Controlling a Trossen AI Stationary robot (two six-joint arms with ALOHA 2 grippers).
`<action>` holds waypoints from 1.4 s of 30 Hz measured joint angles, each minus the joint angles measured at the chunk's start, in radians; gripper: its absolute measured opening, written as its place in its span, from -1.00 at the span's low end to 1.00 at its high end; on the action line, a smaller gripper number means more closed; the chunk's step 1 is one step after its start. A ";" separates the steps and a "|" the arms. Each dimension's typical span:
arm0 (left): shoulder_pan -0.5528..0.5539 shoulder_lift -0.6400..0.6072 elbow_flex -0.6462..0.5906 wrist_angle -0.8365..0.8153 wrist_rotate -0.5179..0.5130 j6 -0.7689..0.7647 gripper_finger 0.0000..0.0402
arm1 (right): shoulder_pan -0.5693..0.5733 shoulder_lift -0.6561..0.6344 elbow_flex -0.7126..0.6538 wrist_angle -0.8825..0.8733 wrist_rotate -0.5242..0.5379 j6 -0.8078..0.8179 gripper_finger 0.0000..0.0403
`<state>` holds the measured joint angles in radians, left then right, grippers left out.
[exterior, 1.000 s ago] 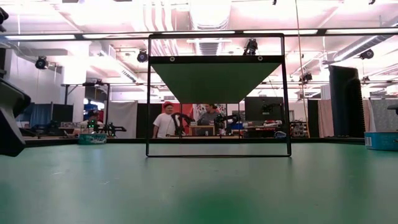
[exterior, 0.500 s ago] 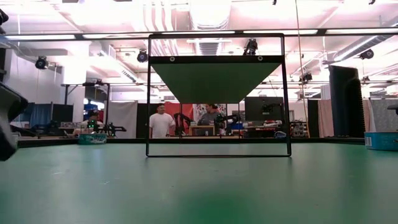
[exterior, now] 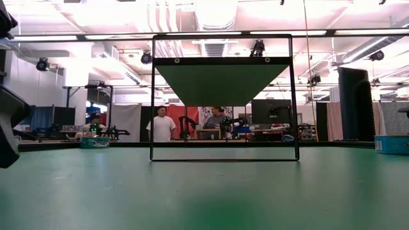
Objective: Stack canned seafood by type on shelf
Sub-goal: Stack the blue pink tuna can on top of the other blue pink tuna can on the shelf
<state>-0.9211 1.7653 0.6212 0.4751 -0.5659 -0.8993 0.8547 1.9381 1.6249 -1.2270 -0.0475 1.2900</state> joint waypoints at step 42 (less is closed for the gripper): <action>0.125 -0.005 0.194 -0.157 -0.300 -0.208 0.96 | -0.002 0.000 0.000 0.007 0.314 -0.696 0.18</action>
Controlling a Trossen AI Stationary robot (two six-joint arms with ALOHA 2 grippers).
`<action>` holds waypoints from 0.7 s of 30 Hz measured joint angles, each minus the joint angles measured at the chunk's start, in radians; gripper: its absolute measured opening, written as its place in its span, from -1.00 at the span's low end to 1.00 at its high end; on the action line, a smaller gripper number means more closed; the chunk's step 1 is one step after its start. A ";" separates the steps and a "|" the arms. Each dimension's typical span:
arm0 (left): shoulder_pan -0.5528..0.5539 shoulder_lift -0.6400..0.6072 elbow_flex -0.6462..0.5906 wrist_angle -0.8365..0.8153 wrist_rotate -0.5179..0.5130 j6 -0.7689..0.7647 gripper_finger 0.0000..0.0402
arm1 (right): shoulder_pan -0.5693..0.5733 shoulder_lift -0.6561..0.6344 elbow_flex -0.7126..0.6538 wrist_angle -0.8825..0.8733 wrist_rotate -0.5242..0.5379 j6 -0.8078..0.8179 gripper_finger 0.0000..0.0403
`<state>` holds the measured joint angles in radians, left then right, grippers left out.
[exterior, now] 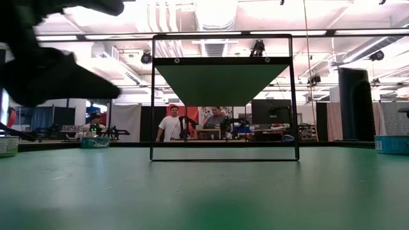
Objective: Stack canned seafood by type on shelf
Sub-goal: Stack the blue pink tuna can on top of the other blue pink tuna can on the shelf
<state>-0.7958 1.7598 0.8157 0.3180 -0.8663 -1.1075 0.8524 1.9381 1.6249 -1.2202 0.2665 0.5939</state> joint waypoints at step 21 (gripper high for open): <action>0.216 0.036 0.095 0.004 -0.015 0.109 0.96 | 0.143 -0.001 0.000 -0.304 -0.003 0.038 0.33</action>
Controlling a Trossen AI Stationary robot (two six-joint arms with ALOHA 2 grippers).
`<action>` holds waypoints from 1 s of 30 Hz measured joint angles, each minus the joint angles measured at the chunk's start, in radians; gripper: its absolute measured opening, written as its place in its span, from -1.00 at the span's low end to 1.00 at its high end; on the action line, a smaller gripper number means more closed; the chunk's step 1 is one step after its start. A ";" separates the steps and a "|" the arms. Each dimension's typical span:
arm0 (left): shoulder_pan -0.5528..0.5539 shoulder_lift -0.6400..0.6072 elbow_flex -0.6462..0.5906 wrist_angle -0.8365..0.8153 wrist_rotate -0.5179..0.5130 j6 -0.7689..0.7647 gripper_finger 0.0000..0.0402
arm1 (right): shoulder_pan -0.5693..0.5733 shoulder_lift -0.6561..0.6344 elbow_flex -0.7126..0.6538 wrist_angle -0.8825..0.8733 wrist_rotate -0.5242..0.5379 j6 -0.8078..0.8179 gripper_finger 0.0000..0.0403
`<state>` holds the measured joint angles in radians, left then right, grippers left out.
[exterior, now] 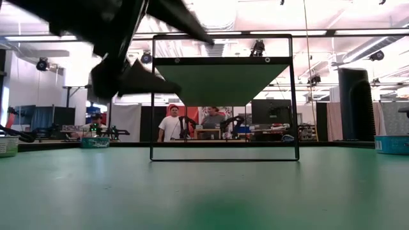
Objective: Stack canned seafood by type on shelf
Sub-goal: Stack the blue pink tuna can on top of the other blue pink tuna can on the shelf
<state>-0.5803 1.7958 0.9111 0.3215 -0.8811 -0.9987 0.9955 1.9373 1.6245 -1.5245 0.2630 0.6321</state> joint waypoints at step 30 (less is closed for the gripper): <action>-0.096 0.001 -0.048 0.391 0.287 0.549 0.88 | -0.119 -0.002 0.106 0.476 0.004 0.207 0.35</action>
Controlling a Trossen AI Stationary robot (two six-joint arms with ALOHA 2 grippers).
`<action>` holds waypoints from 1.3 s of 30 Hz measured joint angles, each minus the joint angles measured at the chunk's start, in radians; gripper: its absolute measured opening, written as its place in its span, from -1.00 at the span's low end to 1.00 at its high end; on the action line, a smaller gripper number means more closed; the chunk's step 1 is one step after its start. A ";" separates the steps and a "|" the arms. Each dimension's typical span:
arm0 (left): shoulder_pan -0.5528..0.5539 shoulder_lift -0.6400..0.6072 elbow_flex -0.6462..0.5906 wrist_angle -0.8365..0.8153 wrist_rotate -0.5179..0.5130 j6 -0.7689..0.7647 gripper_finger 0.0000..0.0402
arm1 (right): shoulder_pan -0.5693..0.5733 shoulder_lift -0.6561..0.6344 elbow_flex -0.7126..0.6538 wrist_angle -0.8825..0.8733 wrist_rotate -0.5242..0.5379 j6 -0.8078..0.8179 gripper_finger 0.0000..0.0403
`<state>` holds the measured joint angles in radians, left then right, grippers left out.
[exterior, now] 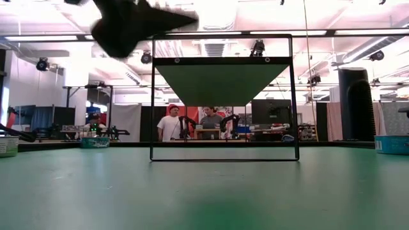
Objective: Stack canned seafood by type on shelf
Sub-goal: Stack the blue pink tuna can on top of the other blue pink tuna can on the shelf
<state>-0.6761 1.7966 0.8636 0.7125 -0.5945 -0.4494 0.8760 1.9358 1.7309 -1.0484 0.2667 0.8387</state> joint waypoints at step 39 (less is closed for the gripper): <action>-0.170 0.311 0.084 0.351 0.027 0.190 0.88 | 0.164 0.005 0.010 -0.357 -0.656 0.887 0.39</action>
<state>-0.8456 2.1071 0.9474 1.0634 -0.5673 -0.2595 1.0397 1.9404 1.7409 -1.4055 -0.3890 1.7260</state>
